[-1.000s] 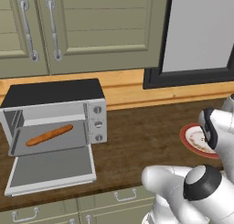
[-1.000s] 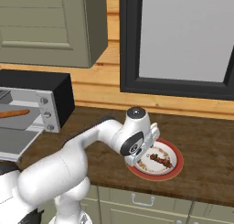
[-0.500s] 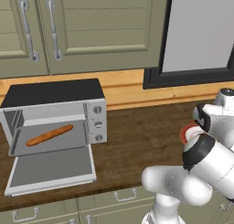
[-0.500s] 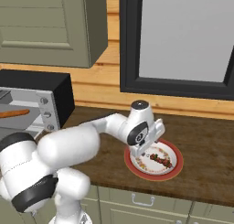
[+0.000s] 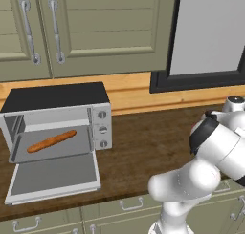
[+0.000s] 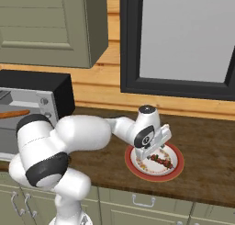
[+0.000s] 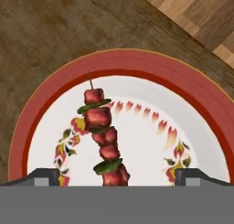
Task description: Pick up the kebab skewer and baguette bread, and place them inside the toaster oven. Close the toaster oven door and start by setting the timer.
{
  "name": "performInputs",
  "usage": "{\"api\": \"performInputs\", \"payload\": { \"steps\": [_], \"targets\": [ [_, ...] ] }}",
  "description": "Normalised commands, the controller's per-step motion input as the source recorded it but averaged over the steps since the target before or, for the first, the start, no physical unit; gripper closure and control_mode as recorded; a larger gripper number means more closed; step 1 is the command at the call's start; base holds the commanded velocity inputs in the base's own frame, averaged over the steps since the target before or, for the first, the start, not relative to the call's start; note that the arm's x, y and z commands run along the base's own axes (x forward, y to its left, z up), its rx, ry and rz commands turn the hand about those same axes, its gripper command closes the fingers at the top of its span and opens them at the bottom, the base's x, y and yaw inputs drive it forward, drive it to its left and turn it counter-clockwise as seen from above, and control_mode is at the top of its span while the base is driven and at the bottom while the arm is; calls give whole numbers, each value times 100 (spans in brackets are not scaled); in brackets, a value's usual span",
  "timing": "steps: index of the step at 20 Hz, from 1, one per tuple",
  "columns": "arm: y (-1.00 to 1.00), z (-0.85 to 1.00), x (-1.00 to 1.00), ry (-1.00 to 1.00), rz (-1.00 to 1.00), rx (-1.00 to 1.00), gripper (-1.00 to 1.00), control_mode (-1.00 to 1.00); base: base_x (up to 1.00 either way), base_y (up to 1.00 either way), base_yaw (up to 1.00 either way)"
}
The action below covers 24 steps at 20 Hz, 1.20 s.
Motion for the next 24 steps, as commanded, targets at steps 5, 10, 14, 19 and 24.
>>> {"api": "performInputs", "payload": {
  "steps": [5,10,14,19,24],
  "targets": [
    [-11,-37,8,0,0,0,-100,-100,0,0,0],
    [-11,-36,11,0,0,0,-100,-100,0,0,0],
    [-14,-27,14,0,0,0,-100,-100,0,0,0],
    [-14,-7,23,0,0,0,-100,-100,0,0,0],
    [-14,-6,19,1,0,0,-100,-100,0,0,0]
  ]
}}
